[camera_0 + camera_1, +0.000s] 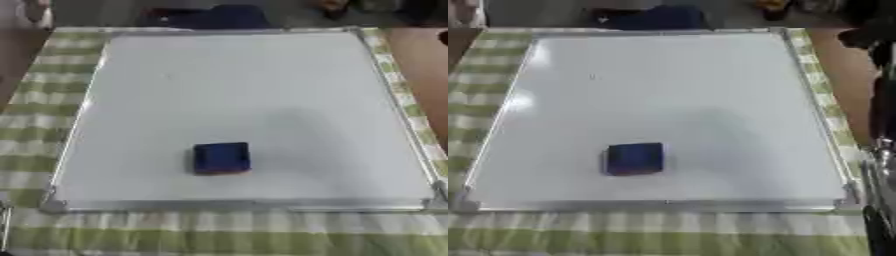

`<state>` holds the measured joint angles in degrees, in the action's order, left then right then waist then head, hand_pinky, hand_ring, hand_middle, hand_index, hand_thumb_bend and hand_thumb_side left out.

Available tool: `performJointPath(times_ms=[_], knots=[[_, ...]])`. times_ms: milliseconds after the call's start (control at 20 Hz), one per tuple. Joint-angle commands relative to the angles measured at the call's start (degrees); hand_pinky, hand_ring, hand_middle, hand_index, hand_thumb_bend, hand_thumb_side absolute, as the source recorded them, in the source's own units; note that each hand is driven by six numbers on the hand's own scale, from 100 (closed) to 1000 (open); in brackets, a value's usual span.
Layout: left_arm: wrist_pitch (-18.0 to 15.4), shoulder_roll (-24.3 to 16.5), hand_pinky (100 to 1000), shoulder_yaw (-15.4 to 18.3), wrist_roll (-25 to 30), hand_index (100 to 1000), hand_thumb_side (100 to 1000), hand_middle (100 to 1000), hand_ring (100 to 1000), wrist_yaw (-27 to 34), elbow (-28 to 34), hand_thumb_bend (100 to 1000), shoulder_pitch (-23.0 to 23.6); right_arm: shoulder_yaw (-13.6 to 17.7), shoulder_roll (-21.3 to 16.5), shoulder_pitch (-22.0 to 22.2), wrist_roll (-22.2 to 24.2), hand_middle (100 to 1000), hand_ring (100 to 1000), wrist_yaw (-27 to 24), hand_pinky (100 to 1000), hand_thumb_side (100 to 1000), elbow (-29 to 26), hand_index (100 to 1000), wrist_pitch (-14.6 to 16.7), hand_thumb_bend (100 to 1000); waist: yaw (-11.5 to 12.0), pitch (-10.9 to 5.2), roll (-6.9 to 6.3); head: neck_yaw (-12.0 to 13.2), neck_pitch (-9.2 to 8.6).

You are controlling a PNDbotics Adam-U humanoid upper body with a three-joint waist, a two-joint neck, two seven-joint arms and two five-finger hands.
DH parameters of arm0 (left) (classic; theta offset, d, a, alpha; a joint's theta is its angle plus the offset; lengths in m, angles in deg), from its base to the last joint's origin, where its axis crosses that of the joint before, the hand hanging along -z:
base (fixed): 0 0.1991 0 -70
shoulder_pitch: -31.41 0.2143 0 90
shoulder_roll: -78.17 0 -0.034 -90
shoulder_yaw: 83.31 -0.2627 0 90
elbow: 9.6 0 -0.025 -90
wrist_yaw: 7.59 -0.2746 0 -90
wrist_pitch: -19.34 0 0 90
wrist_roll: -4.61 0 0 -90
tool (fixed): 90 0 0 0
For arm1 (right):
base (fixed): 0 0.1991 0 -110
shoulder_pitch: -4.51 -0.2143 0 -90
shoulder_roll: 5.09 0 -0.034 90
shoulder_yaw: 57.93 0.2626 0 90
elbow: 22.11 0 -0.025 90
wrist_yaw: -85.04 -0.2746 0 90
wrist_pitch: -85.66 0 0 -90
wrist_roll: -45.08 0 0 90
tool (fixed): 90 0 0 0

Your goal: Wipe the whiteboard clean with a brush.

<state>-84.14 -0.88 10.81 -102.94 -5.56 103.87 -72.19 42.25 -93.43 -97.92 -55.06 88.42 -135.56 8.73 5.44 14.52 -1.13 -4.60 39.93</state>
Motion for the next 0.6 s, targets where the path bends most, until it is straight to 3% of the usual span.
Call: performJointPath(times_ms=[50, 300, 600], knots=[[-0.05, -0.9, 553, -0.05, 0.12, 459, 1000, 560, 600, 0.14, 1.13, 181, -0.62, 0.22, -0.64, -0.5, 0.14, 503, 633, 0.1, 700, 946, -1.14, 512, 0.14, 100, 0.02, -0.66, 0.02, 0.02, -0.57], [0.04, -2.76, 555, -0.46, 0.63, 342, 999, 564, 602, -0.12, 1.13, 191, -1.69, 0.15, -0.68, -0.48, 0.28, 503, 633, 0.09, 699, 946, -1.14, 513, 0.08, 100, -0.08, -0.7, -0.11, 0.02, -0.36], [1.84, -9.82, 562, -2.18, 3.78, 186, 922, 592, 615, -5.48, 1.13, 201, -7.01, -0.02, -0.85, -0.52, 0.46, 503, 634, -0.05, 699, 945, -1.14, 513, 0.12, 100, -0.5, -0.76, -0.35, -0.24, 0.09]])
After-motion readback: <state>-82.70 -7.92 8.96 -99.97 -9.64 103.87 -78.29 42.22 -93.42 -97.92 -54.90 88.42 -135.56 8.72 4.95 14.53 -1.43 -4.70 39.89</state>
